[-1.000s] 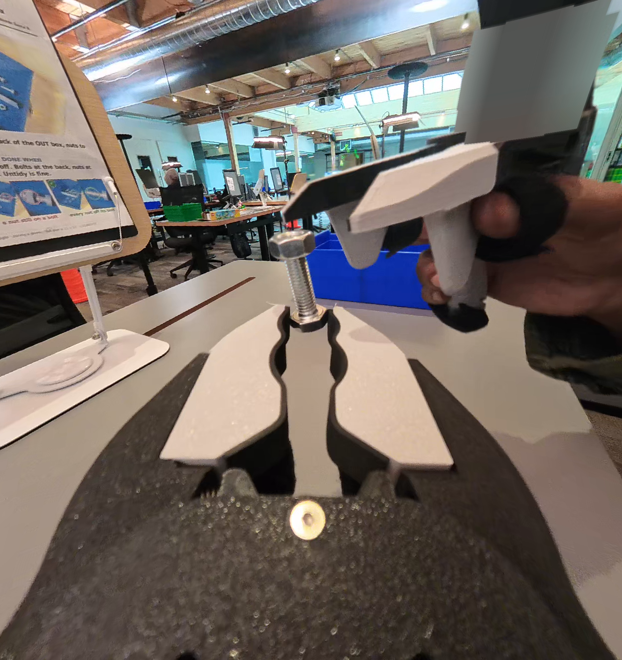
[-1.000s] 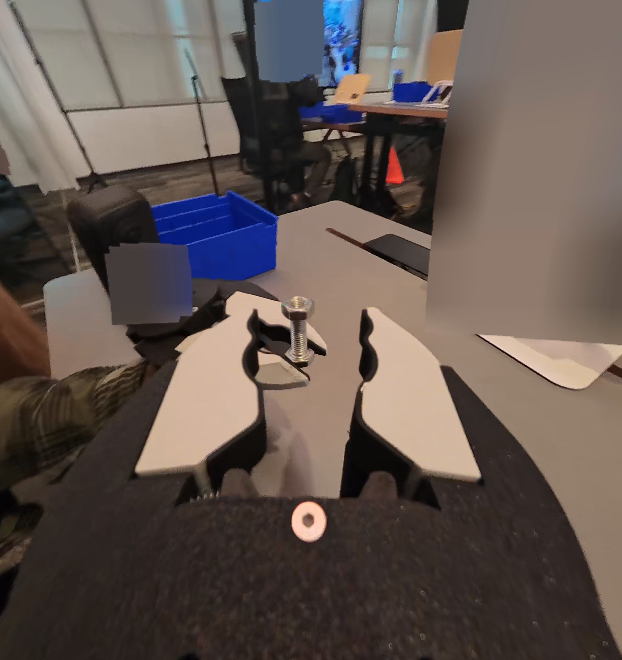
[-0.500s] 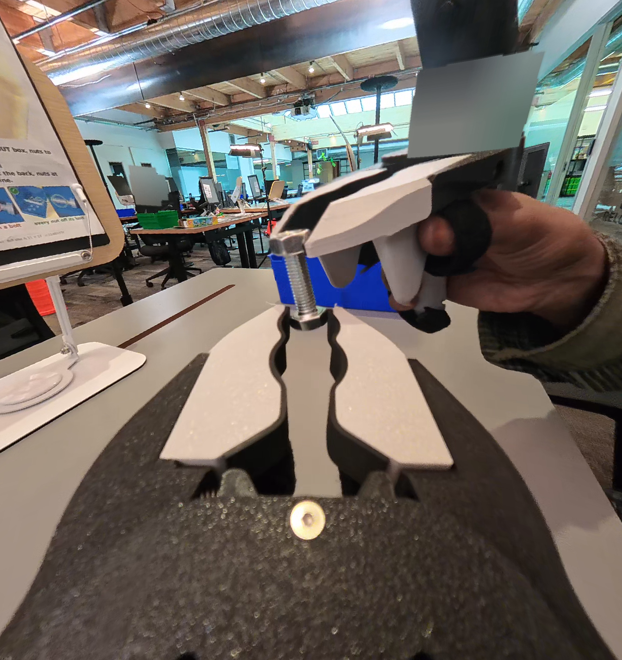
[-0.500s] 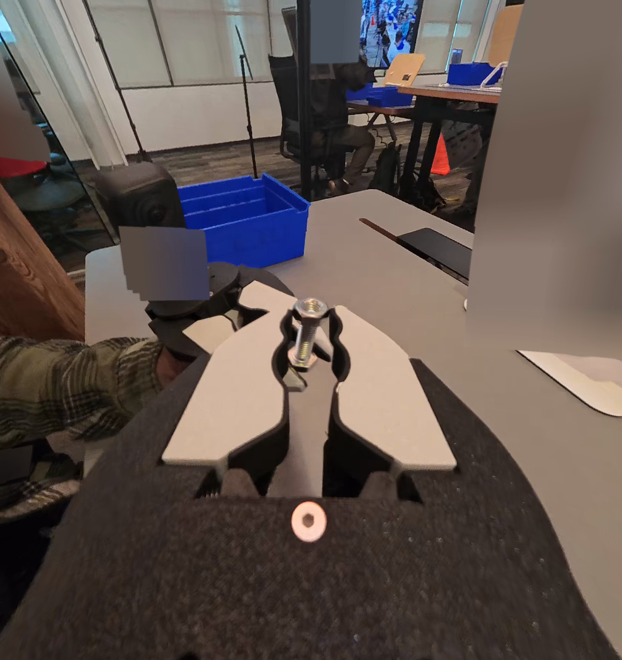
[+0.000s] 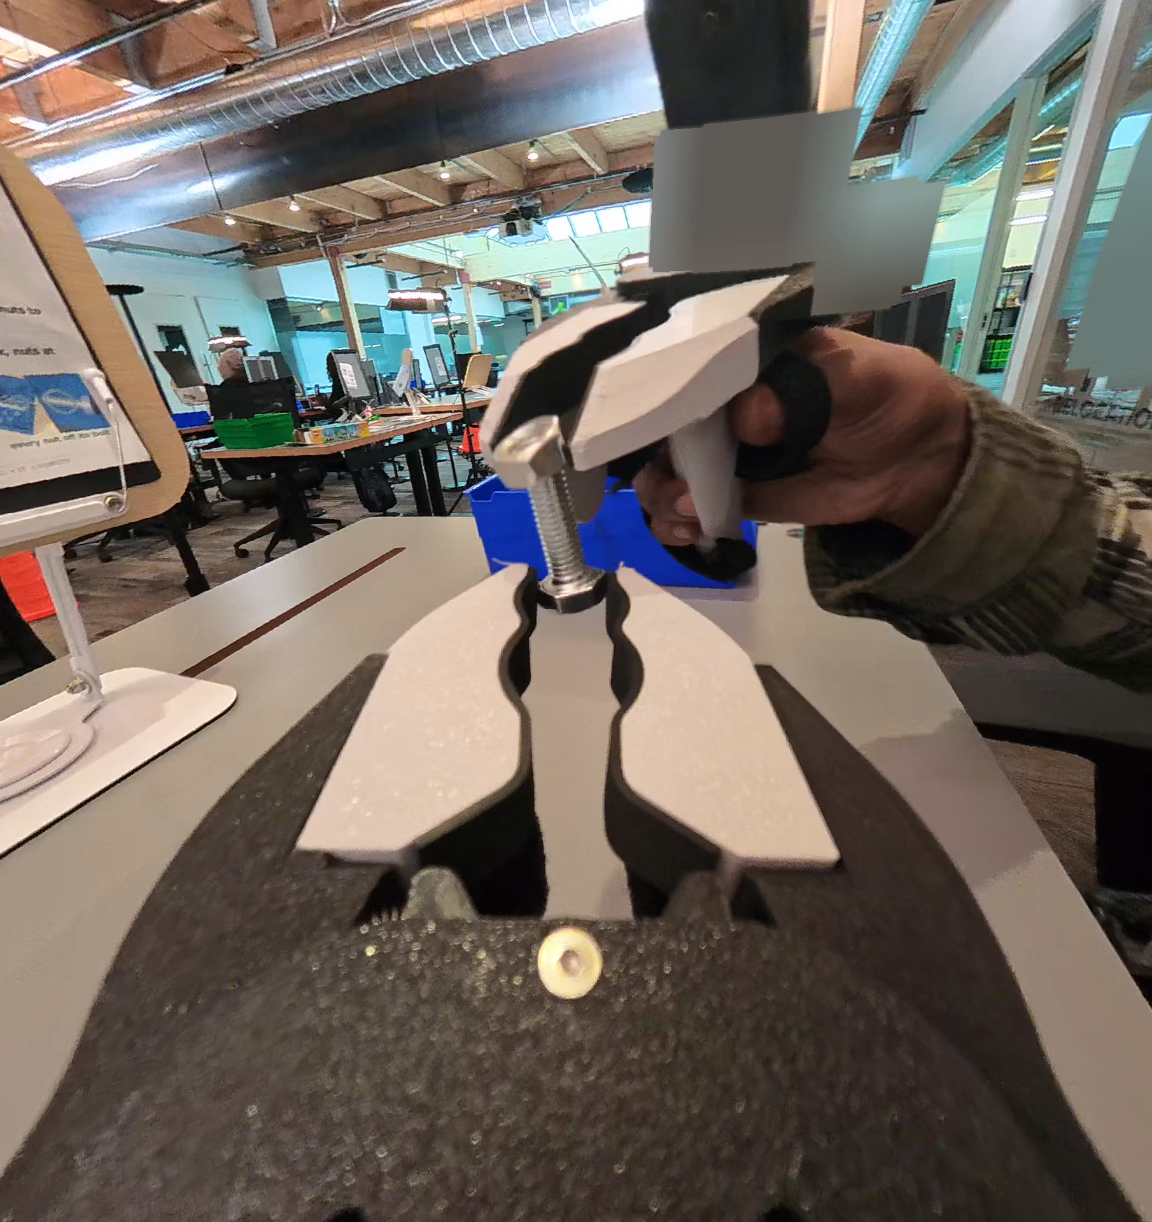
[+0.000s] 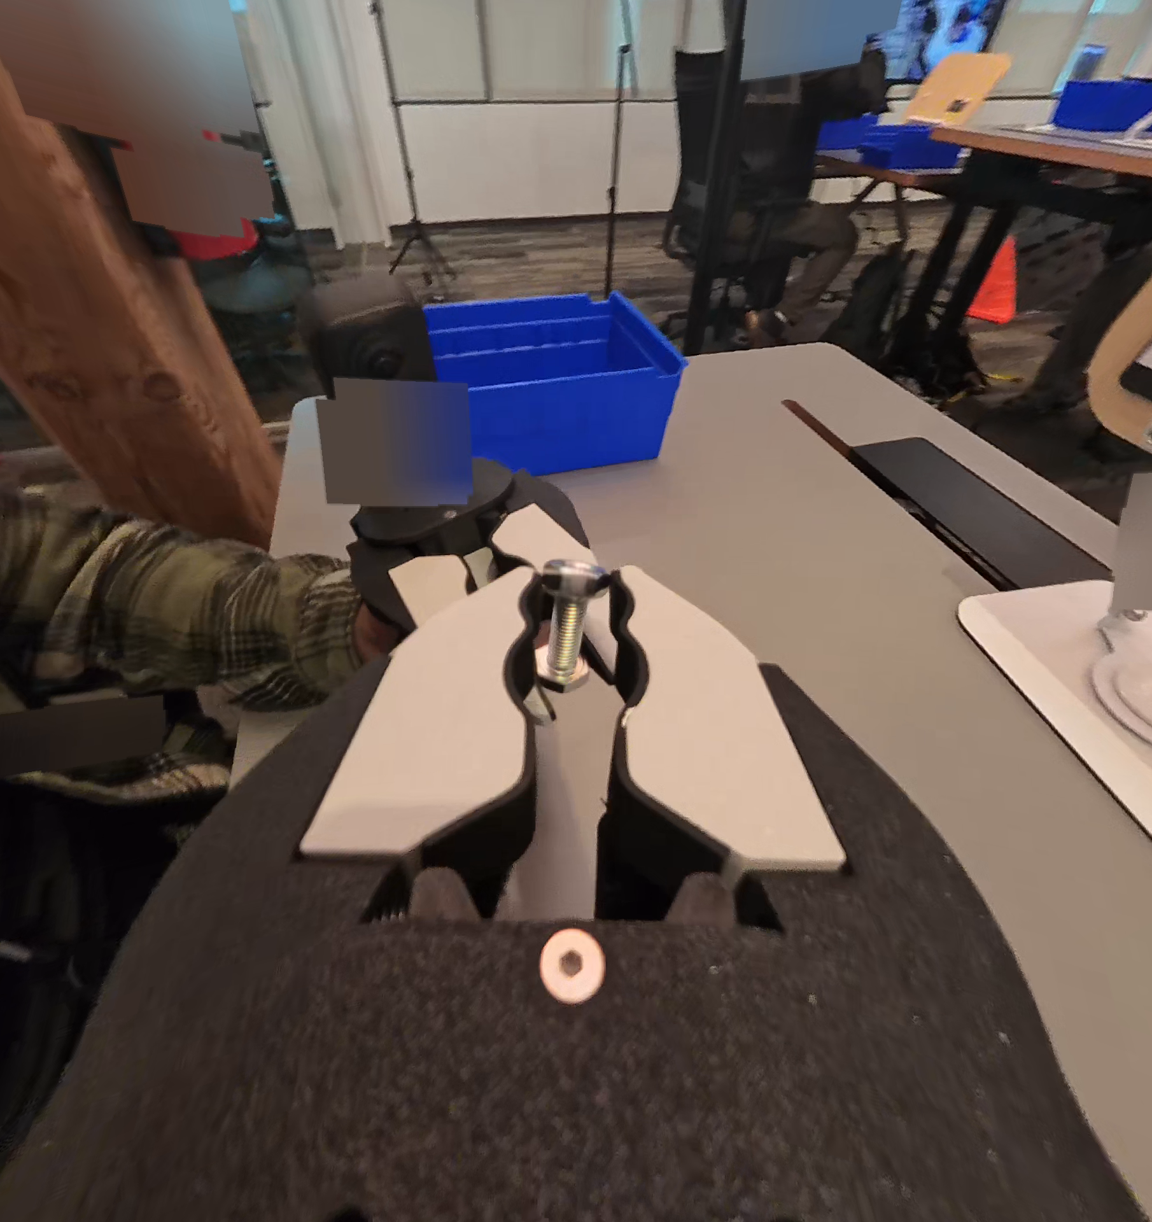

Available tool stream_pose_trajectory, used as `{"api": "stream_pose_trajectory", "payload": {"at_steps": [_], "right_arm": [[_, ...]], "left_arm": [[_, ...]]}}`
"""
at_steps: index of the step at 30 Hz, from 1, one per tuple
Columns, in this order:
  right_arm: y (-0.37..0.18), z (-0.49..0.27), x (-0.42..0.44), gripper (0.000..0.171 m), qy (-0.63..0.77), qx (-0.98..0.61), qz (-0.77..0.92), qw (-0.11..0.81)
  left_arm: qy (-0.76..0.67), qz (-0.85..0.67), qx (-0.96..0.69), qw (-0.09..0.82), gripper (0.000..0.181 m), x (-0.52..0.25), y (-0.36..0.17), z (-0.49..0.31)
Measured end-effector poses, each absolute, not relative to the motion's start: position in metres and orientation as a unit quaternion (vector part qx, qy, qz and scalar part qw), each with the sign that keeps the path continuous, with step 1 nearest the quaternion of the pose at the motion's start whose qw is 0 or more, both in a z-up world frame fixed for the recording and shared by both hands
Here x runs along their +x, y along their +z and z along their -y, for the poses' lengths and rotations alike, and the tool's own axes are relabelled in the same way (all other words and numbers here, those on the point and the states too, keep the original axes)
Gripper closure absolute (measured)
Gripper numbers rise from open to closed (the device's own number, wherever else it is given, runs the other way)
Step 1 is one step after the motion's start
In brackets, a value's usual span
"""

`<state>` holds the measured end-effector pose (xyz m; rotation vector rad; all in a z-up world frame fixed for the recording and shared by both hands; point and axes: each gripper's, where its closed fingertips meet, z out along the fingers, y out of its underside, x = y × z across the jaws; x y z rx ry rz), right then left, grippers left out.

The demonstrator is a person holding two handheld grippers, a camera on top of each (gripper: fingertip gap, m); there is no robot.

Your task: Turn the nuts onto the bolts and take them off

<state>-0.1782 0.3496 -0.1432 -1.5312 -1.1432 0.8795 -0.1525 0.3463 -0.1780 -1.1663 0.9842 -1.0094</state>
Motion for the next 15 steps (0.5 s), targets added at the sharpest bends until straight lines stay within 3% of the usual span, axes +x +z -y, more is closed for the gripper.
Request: {"api": "stream_pose_trajectory", "payload": {"at_steps": [15], "right_arm": [[-0.152, -0.352, -0.181, 0.153, 0.409, -0.625, 0.494, 0.445]], "left_arm": [[-0.402, -0.452, -0.514, 0.607, 0.162, -0.146, -0.187, -0.345]]}}
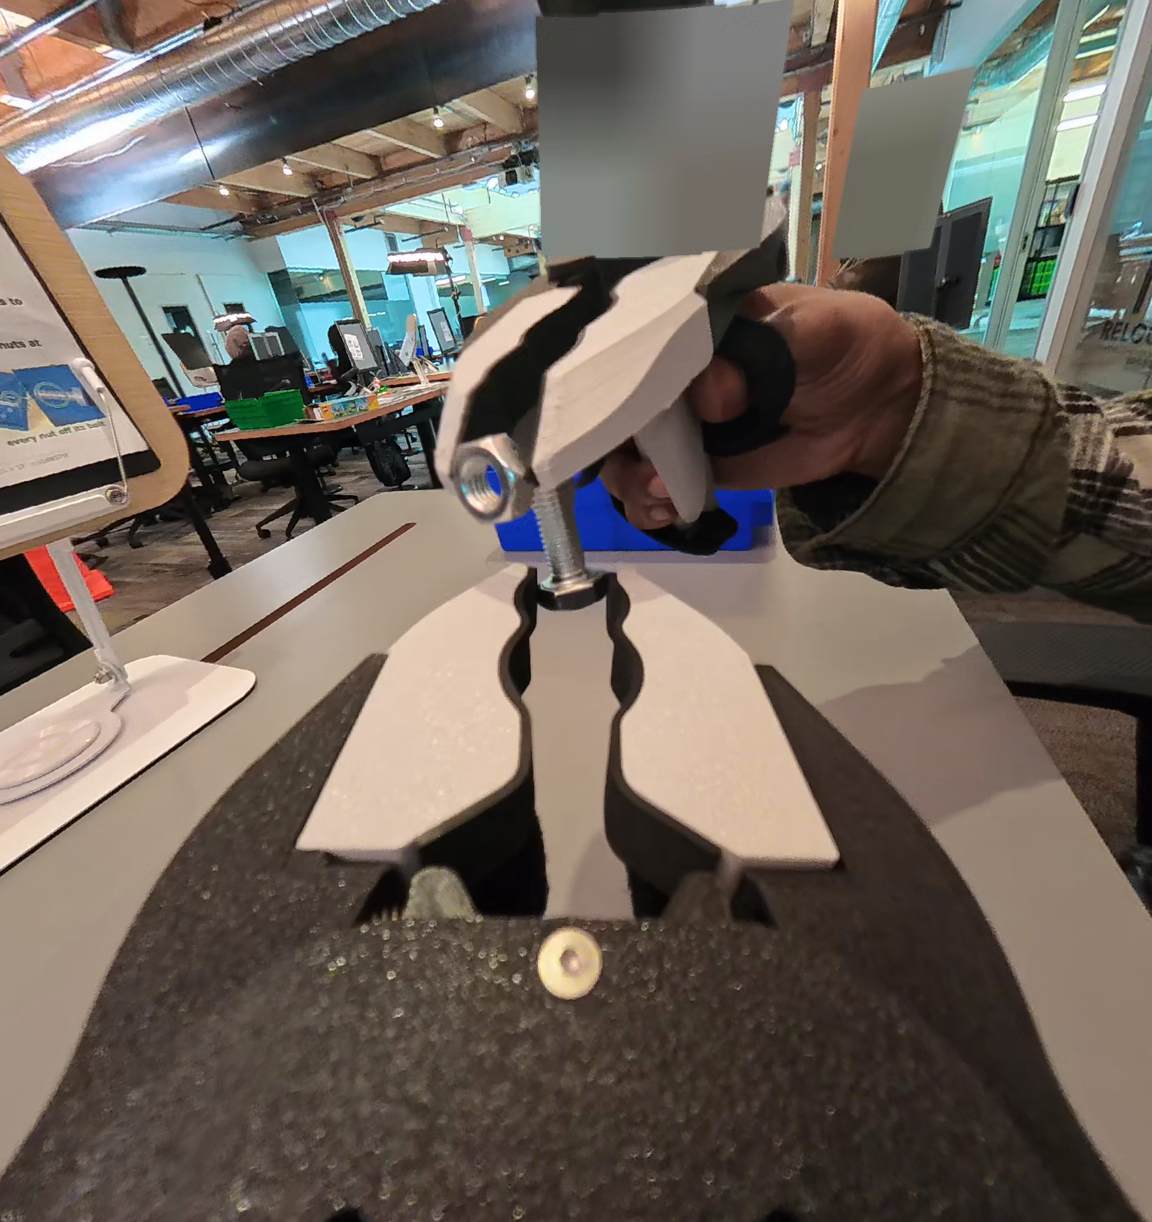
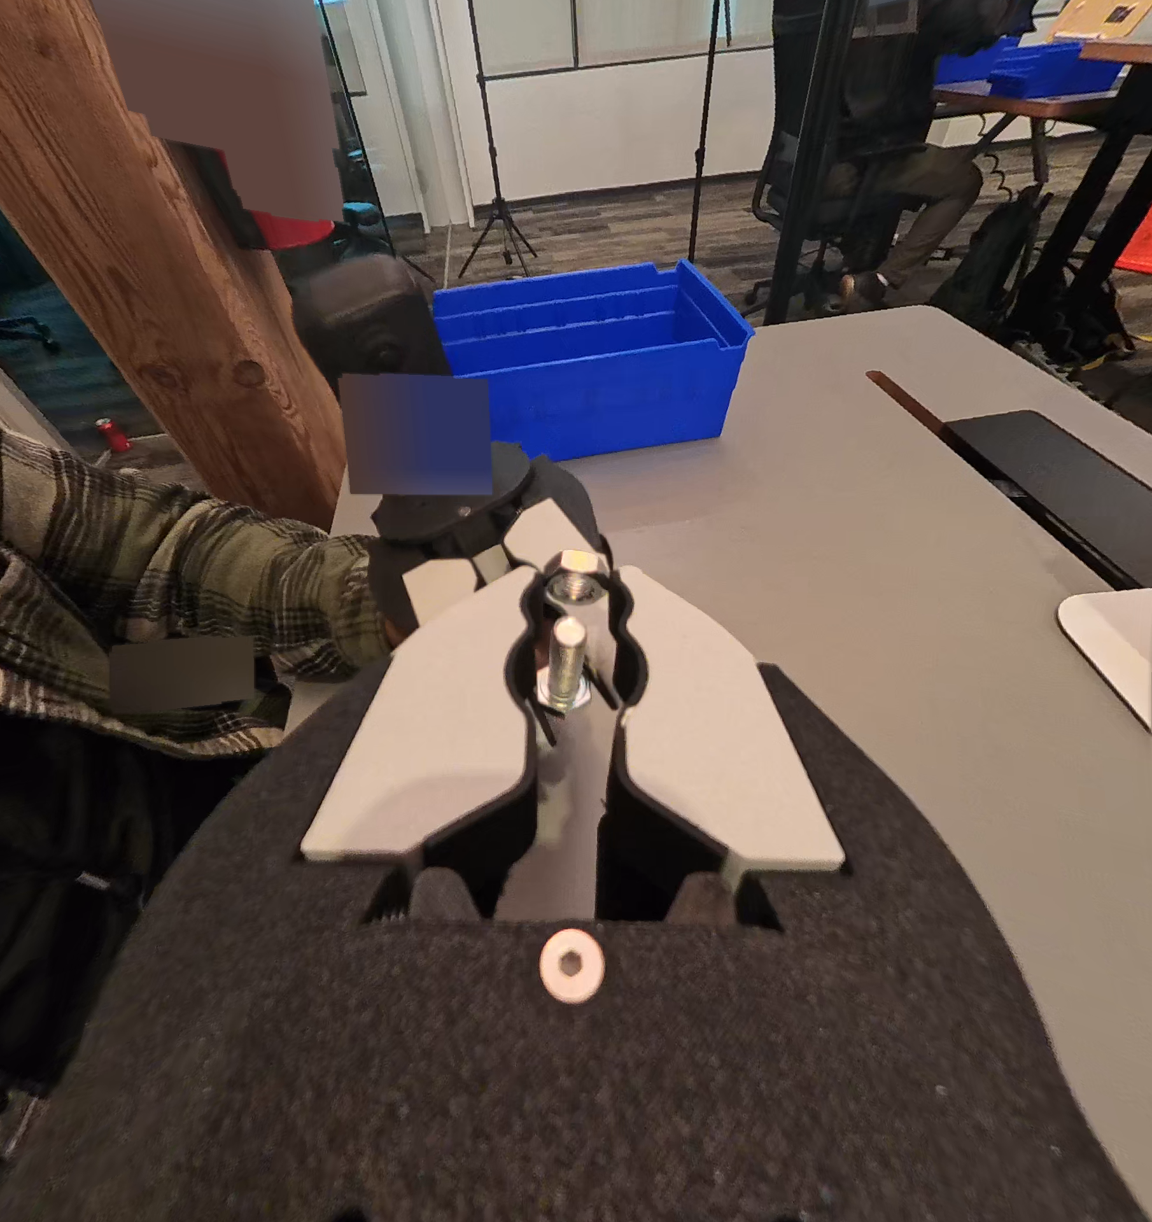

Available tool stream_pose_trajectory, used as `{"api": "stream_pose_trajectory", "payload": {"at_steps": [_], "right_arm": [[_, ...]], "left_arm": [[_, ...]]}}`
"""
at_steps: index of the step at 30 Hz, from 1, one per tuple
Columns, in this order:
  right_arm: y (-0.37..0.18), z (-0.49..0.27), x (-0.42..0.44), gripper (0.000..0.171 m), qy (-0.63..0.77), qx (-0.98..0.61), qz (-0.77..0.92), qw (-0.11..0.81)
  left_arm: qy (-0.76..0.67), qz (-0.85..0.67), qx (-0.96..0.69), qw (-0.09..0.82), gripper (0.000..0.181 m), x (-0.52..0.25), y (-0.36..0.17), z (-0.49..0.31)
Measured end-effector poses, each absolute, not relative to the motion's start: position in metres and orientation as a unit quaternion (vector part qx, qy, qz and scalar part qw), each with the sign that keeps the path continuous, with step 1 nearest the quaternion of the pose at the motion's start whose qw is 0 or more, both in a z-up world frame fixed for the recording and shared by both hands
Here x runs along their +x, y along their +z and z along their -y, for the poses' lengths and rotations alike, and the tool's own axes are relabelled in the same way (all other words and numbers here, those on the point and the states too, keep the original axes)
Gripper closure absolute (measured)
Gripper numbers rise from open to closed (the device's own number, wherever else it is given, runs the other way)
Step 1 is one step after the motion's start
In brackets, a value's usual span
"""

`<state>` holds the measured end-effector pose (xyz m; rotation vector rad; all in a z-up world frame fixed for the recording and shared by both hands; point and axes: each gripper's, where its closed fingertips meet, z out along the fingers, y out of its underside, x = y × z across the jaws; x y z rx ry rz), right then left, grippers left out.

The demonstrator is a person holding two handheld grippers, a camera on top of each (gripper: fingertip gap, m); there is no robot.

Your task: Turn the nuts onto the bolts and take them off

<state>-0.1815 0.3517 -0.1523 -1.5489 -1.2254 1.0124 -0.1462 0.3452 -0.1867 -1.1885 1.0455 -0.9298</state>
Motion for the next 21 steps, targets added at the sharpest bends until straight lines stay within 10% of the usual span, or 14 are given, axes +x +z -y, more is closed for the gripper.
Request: {"api": "stream_pose_trajectory", "payload": {"at_steps": [10, 21], "right_arm": [[-0.101, -0.362, -0.131, 0.153, 0.459, -0.592, 0.403, 0.527], [-0.107, -0.404, 0.156, 0.153, 0.198, -0.76, 0.22, 0.579]], "left_arm": [[-0.41, -0.453, -0.518, 0.599, 0.162, -0.145, -0.189, -0.345], [-0.428, -0.446, -0.518, 0.592, 0.162, -0.145, -0.188, -0.345]]}}
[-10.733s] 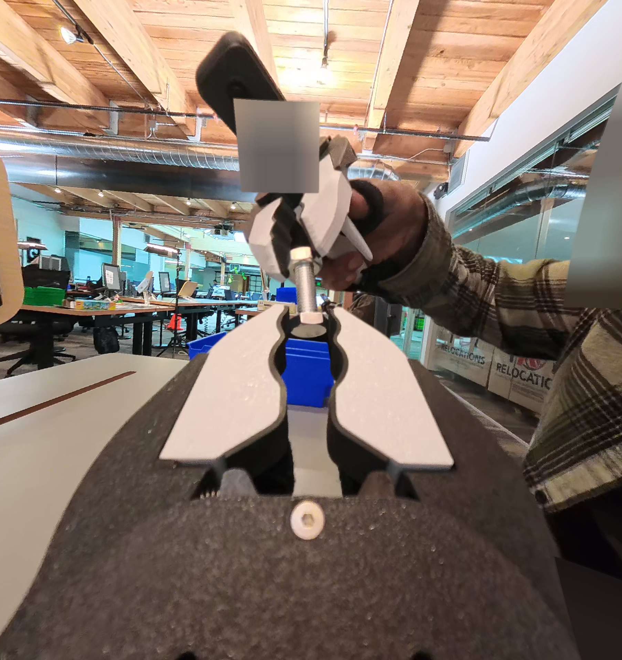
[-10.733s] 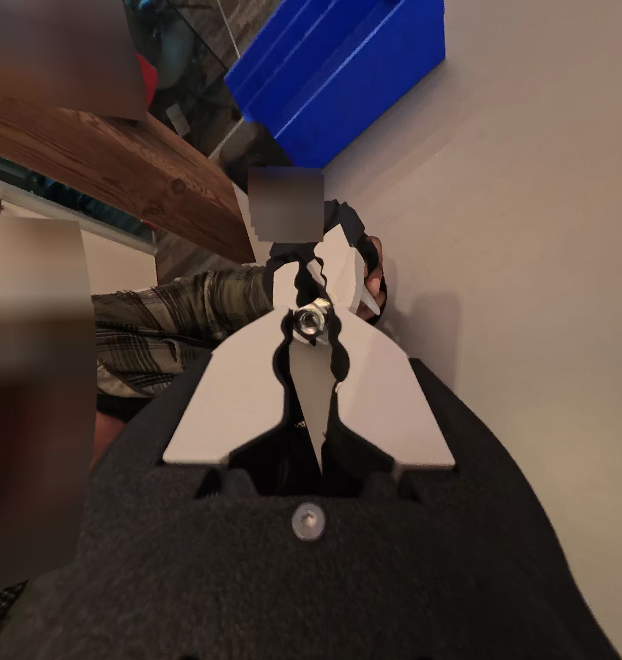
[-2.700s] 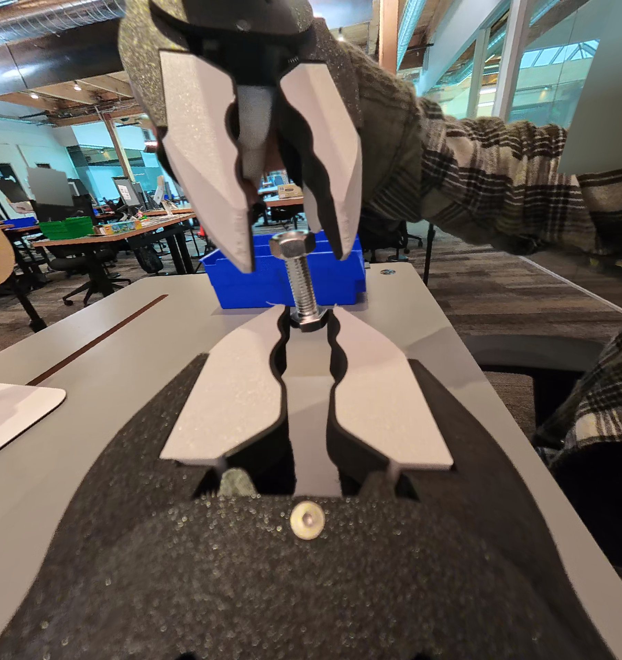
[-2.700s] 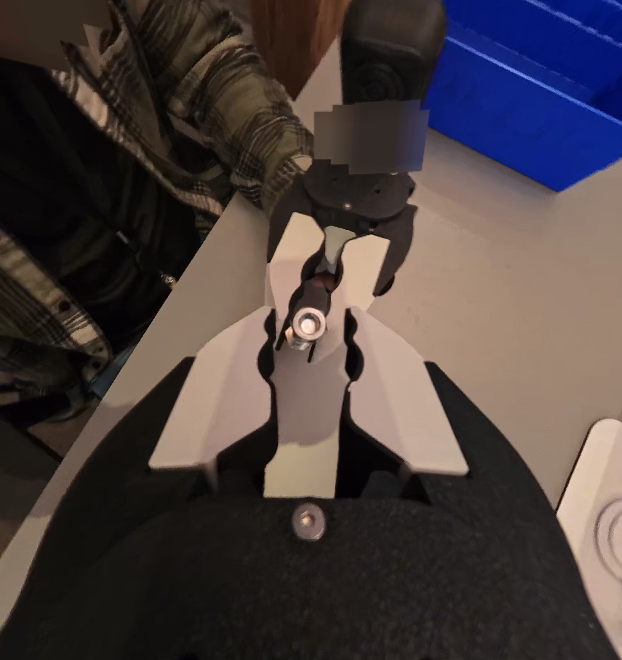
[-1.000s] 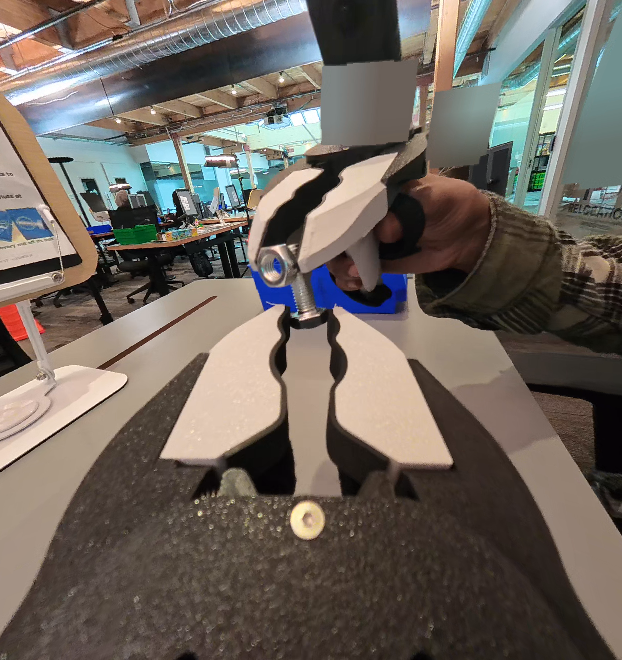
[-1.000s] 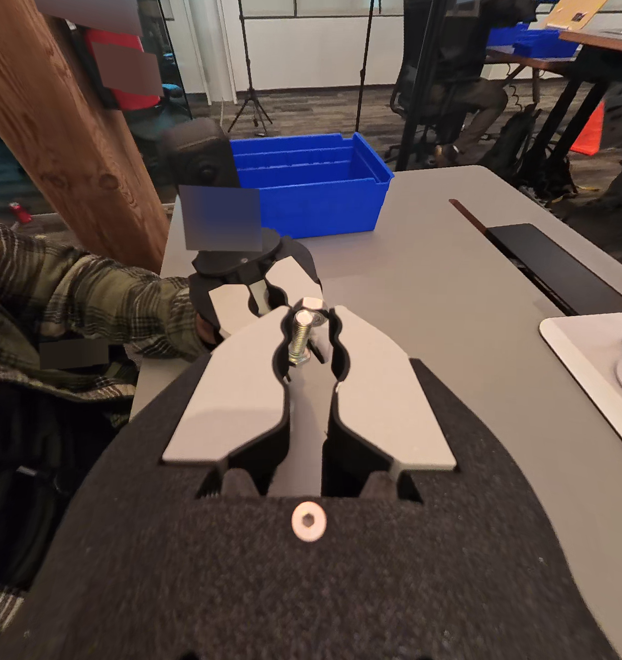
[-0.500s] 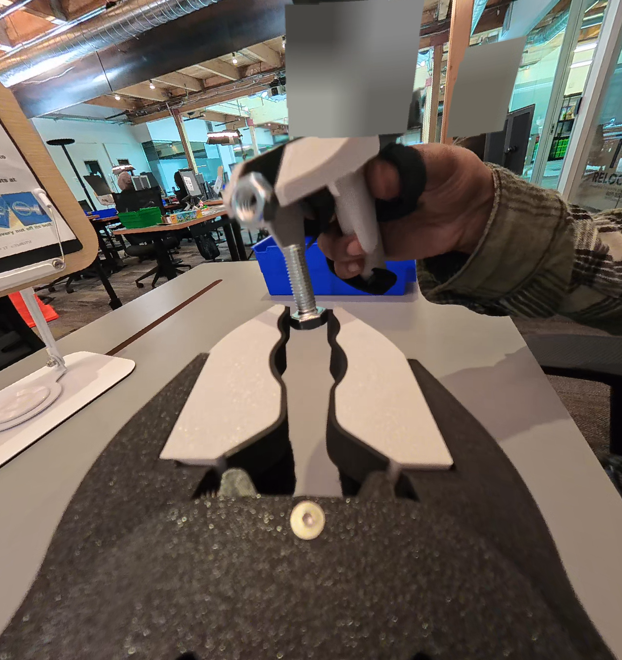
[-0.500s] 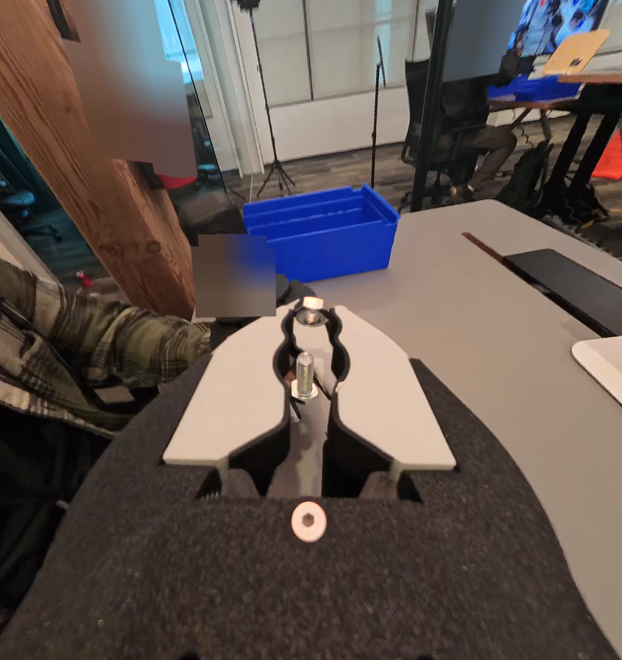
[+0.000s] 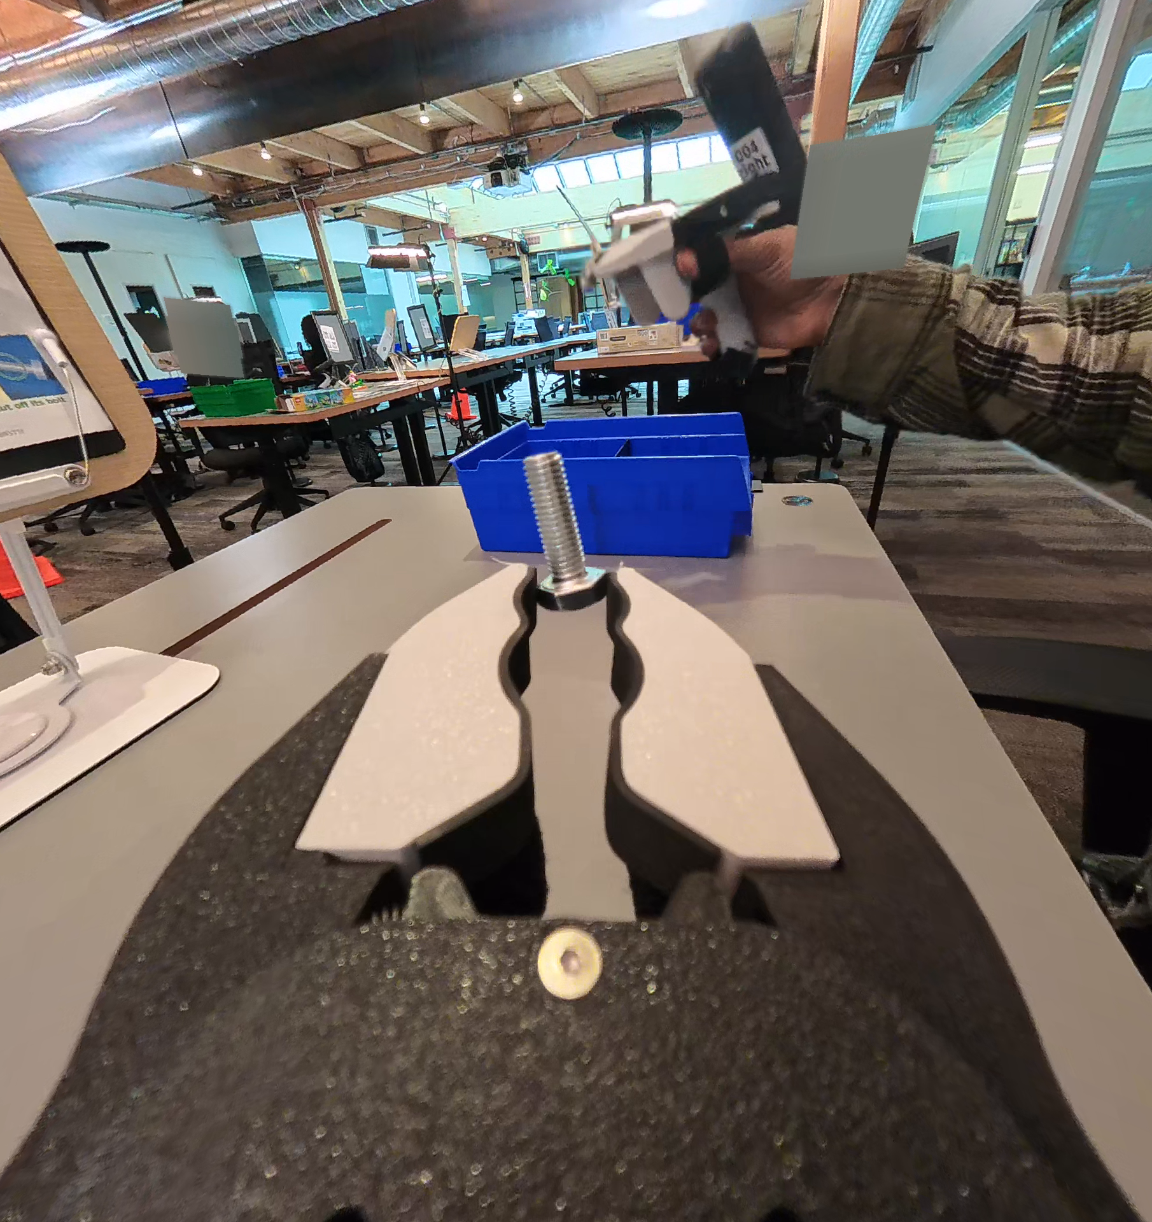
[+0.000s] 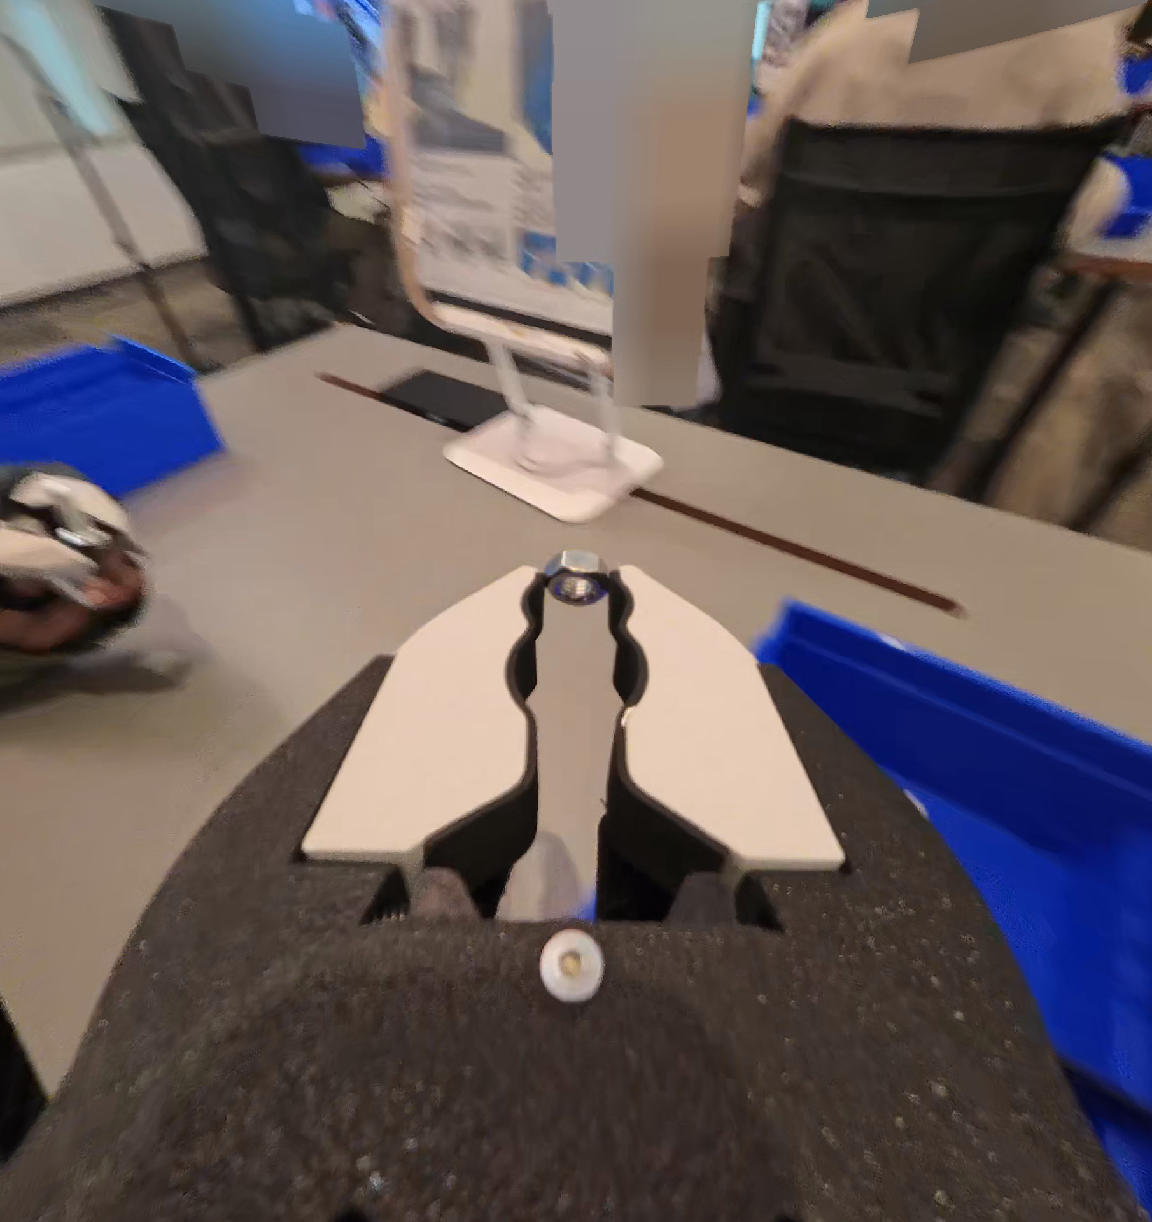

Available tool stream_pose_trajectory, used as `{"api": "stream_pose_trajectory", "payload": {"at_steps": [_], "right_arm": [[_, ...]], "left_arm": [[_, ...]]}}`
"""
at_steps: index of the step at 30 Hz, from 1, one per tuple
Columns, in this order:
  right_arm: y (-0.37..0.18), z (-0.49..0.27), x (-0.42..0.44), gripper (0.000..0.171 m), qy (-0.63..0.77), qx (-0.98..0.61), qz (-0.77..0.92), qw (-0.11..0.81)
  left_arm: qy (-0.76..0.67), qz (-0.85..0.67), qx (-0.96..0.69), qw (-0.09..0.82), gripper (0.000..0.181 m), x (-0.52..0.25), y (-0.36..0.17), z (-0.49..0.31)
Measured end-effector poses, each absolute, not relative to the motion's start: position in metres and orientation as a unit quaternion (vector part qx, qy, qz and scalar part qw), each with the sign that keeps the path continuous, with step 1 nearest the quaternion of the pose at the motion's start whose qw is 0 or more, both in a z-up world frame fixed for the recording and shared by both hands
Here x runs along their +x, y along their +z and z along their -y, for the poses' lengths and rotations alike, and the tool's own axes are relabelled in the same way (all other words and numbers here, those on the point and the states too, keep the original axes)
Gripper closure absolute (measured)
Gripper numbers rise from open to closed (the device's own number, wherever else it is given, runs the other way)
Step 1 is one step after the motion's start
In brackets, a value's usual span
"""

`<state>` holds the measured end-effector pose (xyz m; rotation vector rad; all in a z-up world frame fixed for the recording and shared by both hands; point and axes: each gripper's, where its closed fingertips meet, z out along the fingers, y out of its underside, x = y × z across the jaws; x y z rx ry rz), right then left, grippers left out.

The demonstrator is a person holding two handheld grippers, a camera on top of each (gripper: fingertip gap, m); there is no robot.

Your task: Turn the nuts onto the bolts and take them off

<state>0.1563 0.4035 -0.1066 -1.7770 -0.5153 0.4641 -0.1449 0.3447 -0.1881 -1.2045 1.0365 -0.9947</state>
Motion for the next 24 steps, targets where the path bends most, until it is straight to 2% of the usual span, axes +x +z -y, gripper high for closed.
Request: {"api": "stream_pose_trajectory", "payload": {"at_steps": [5, 10, 12, 13, 16, 20, 24], "right_arm": [[-0.185, -0.369, 0.242, 0.153, 0.108, -0.855, 0.157, 0.483], [-0.27, -0.349, 0.271, 0.152, 0.071, -0.913, 0.149, 0.372], [-0.284, -0.349, 0.273, 0.152, 0.069, -0.918, 0.153, 0.359], [-0.287, -0.349, 0.274, 0.145, 0.066, -0.919, 0.155, 0.357], [-0.273, -0.352, 0.278, 0.124, 0.043, -0.915, 0.154, 0.371], [-0.203, -0.36, 0.224, 0.132, 0.095, -0.859, 0.179, 0.47], [-0.15, -0.351, 0.067, 0.135, 0.262, -0.742, 0.301, 0.54]], "left_arm": [[-0.435, -0.446, -0.52, 0.585, 0.162, -0.143, -0.191, -0.345], [-0.438, -0.45, -0.527, 0.573, 0.162, -0.137, -0.198, -0.344], [-0.435, -0.451, -0.531, 0.57, 0.162, -0.137, -0.201, -0.345], [-0.434, -0.451, -0.532, 0.571, 0.162, -0.137, -0.202, -0.345], [-0.435, -0.446, -0.534, 0.572, 0.162, -0.139, -0.201, -0.347], [-0.441, -0.443, -0.533, 0.57, 0.162, -0.139, -0.2, -0.348], [-0.446, -0.447, -0.53, 0.566, 0.162, -0.136, -0.2, -0.345]]}}
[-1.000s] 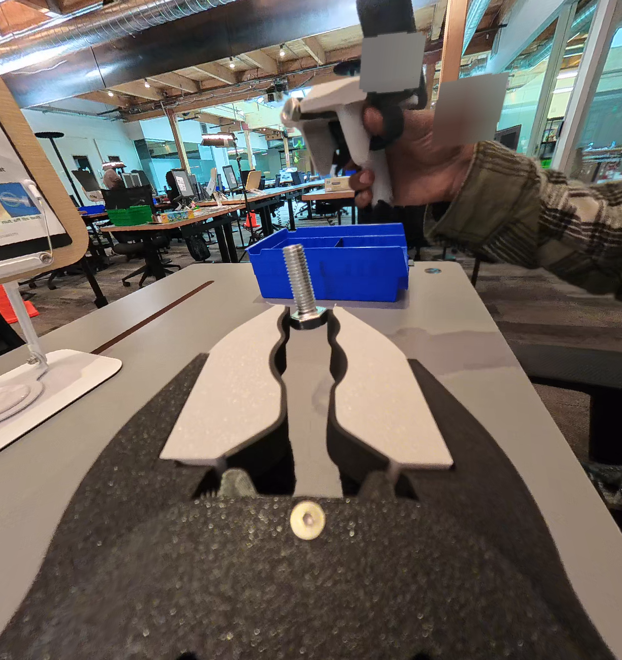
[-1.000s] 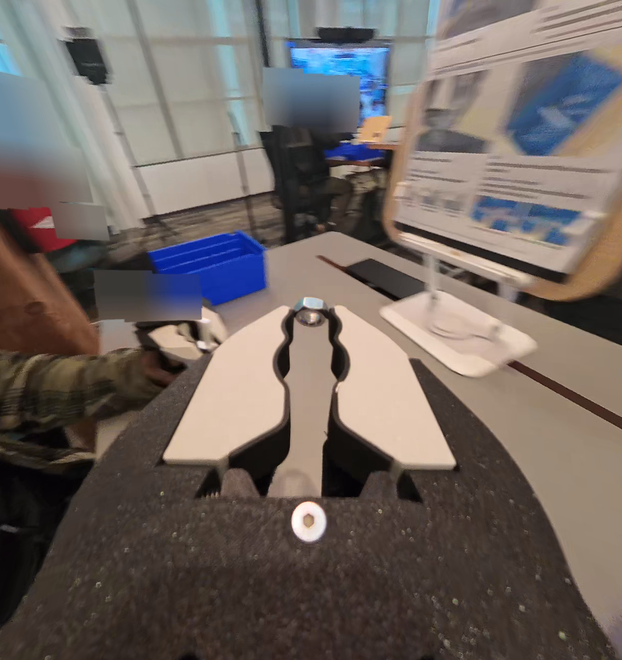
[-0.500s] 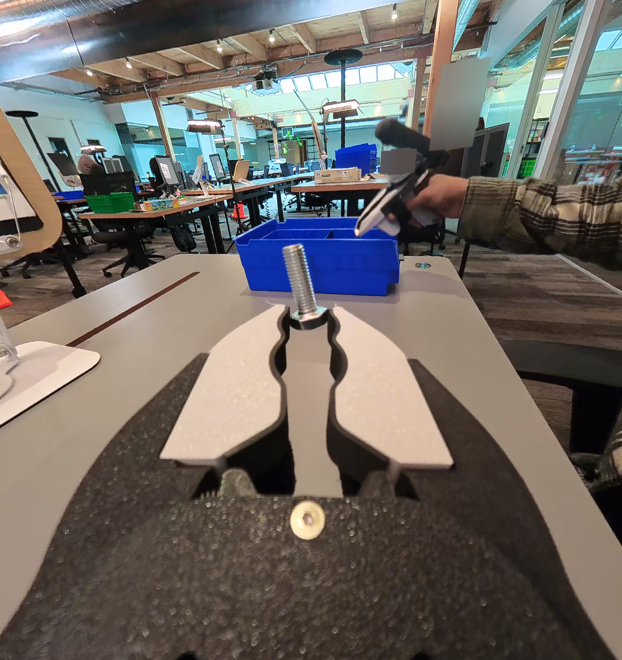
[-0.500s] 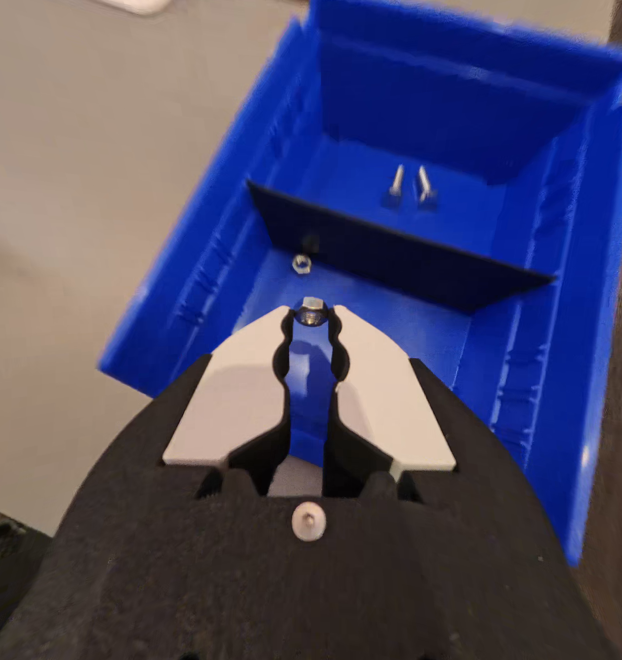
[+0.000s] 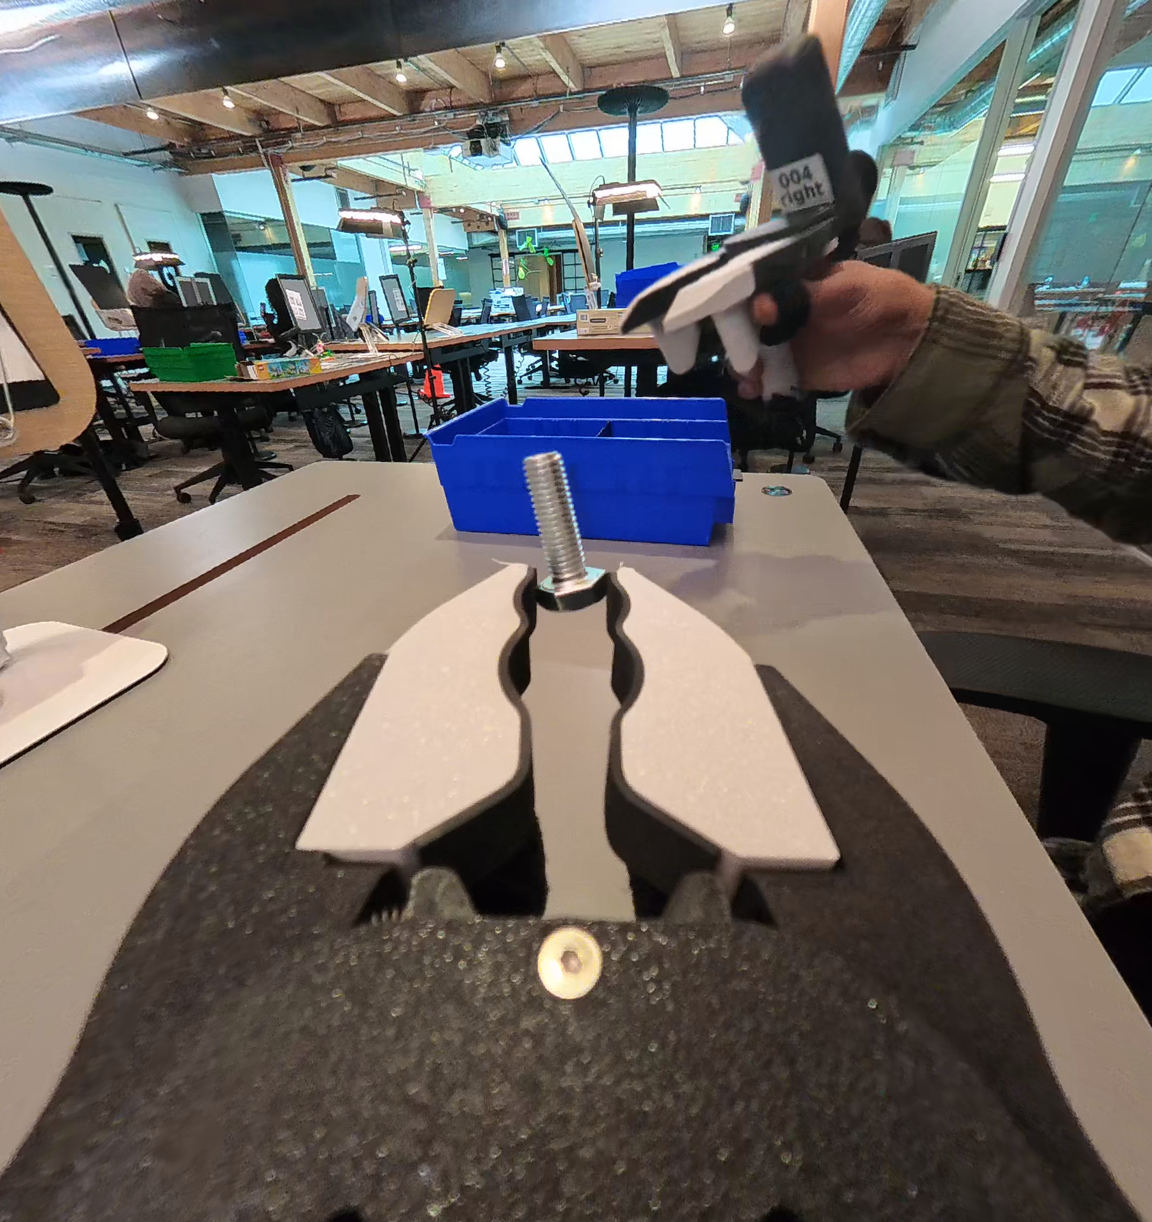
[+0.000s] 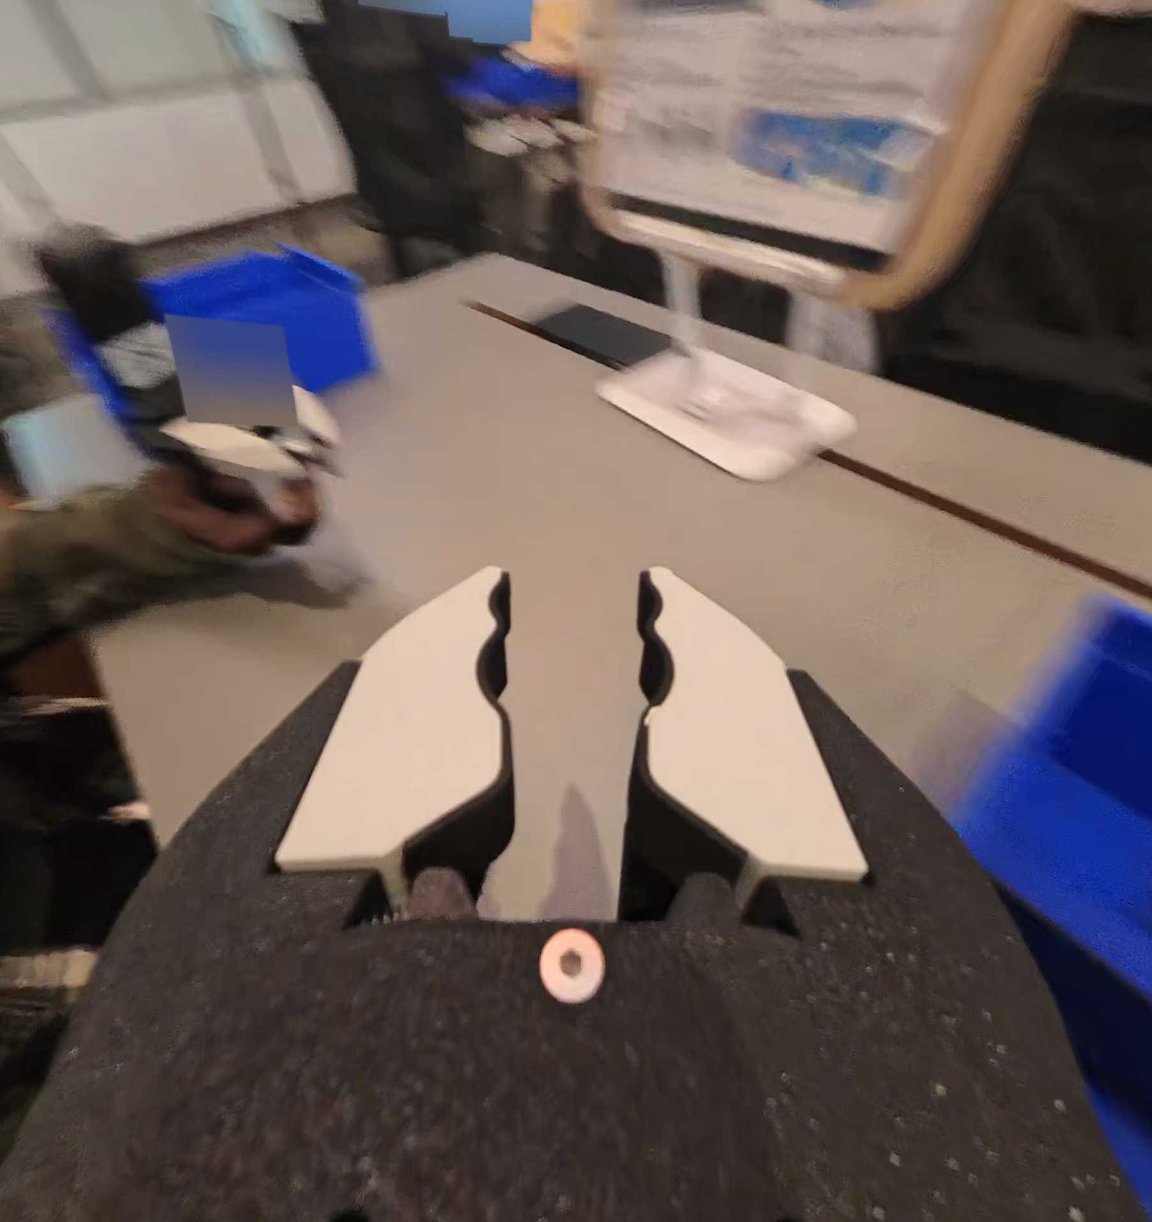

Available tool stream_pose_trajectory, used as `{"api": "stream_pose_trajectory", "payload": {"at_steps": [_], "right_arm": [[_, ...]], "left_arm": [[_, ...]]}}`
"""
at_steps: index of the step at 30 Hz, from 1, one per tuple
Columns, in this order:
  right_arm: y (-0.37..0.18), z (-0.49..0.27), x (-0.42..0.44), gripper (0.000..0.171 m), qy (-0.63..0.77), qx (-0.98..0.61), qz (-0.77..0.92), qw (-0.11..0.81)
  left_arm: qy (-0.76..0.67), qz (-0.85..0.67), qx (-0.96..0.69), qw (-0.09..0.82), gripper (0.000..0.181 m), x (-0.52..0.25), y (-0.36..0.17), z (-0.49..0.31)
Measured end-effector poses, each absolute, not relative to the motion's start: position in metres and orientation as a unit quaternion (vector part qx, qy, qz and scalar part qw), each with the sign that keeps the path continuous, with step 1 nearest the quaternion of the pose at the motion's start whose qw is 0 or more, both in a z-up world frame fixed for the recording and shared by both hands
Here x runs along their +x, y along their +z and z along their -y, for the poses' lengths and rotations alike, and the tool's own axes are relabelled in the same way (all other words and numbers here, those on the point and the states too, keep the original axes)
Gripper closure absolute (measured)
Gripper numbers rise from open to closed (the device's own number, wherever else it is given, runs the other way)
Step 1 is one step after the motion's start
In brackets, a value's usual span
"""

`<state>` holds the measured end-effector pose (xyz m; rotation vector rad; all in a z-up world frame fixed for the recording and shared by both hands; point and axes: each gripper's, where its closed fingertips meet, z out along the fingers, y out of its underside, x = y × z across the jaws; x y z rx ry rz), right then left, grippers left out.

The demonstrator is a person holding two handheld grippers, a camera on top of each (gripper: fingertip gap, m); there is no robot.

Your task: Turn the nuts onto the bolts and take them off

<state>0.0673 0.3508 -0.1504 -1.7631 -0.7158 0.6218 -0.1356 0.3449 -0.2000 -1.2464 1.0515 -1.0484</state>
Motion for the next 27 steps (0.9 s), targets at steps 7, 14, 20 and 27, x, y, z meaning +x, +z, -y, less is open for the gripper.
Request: {"api": "stream_pose_trajectory", "payload": {"at_steps": [7, 14, 20, 27], "right_arm": [[-0.168, -0.34, -0.124, 0.14, 0.425, -0.623, 0.427, 0.5], [-0.173, -0.341, -0.162, 0.16, 0.463, -0.598, 0.459, 0.467], [-0.155, -0.344, -0.142, 0.162, 0.406, -0.609, 0.475, 0.489], [-0.136, -0.459, 0.102, 0.162, 0.121, -0.794, 0.279, 0.526]], "left_arm": [[-0.441, -0.454, -0.527, 0.567, 0.162, -0.135, -0.201, -0.342], [-0.437, -0.462, -0.523, 0.567, 0.162, -0.134, -0.2, -0.34], [-0.481, -0.451, -0.516, 0.546, 0.149, -0.132, -0.197, -0.333], [-0.52, -0.434, -0.531, 0.51, 0.125, -0.126, -0.2, -0.333]]}}
